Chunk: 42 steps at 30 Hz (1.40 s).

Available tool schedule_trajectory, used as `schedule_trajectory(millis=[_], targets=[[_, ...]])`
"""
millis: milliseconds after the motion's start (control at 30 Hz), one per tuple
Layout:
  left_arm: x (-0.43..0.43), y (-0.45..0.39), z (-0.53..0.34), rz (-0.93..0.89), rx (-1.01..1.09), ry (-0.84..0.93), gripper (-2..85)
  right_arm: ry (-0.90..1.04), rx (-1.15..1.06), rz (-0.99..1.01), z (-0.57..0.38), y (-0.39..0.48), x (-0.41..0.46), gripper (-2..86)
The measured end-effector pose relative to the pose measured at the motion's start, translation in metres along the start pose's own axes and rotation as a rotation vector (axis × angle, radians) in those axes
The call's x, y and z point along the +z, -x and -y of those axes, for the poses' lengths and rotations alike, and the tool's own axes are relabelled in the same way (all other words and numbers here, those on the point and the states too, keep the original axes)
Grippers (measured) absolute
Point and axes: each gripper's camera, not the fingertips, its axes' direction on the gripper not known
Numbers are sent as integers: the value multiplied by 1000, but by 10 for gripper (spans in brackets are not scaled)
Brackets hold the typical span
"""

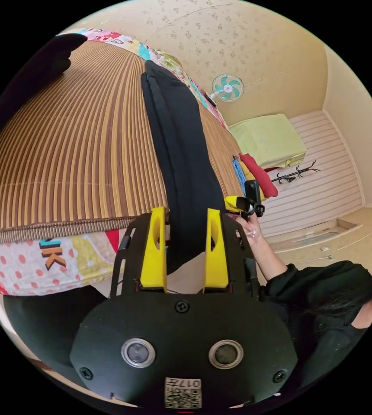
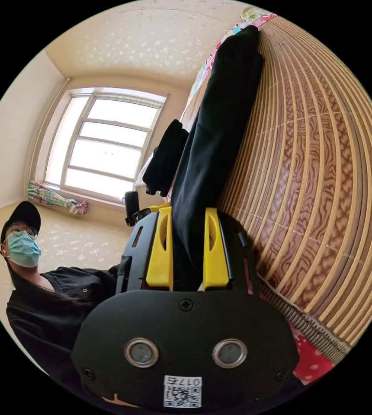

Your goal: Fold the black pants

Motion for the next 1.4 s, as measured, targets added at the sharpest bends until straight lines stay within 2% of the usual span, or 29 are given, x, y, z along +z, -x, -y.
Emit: schedule_trajectory(millis=[100,200,300,367,533,700,833,933,1000,1167,1233,1300,1400], targets=[[6,-8,-15,46,-38,-17,102,34,-9,33,-1,9,7,111],[19,-16,-34,9,-97,73,68,56,20,-23,-15,15,-1,64],[9,-37,-58,-176,-33,82,52,47,-18,100,-39,38,-22,39],[-17,-70,-72,-295,77,37,51,-20,-156,169,-59,93,-55,29],[-132,-231,-85,-530,563,-192,49,-109,-536,306,-69,254,-136,15],[-228,-358,-75,-609,861,-403,49,-99,-863,326,-49,426,-197,8],[-280,-427,-55,-562,874,-565,48,-207,-1000,207,-41,534,-232,5],[-288,-448,-26,-517,820,-621,47,-248,-945,207,-8,556,-246,5],[-282,-451,-3,-439,757,-636,46,-266,-874,180,22,551,-251,4],[-243,-435,94,-162,612,-595,46,-365,-688,-50,124,503,-253,4],[-220,-411,147,-100,538,-549,47,-389,-659,-113,155,490,-252,4],[-204,-392,168,-105,524,-534,47,-408,-665,-162,174,479,-248,4],[-159,-361,172,3,561,-478,48,-398,-689,-285,178,449,-230,5]])
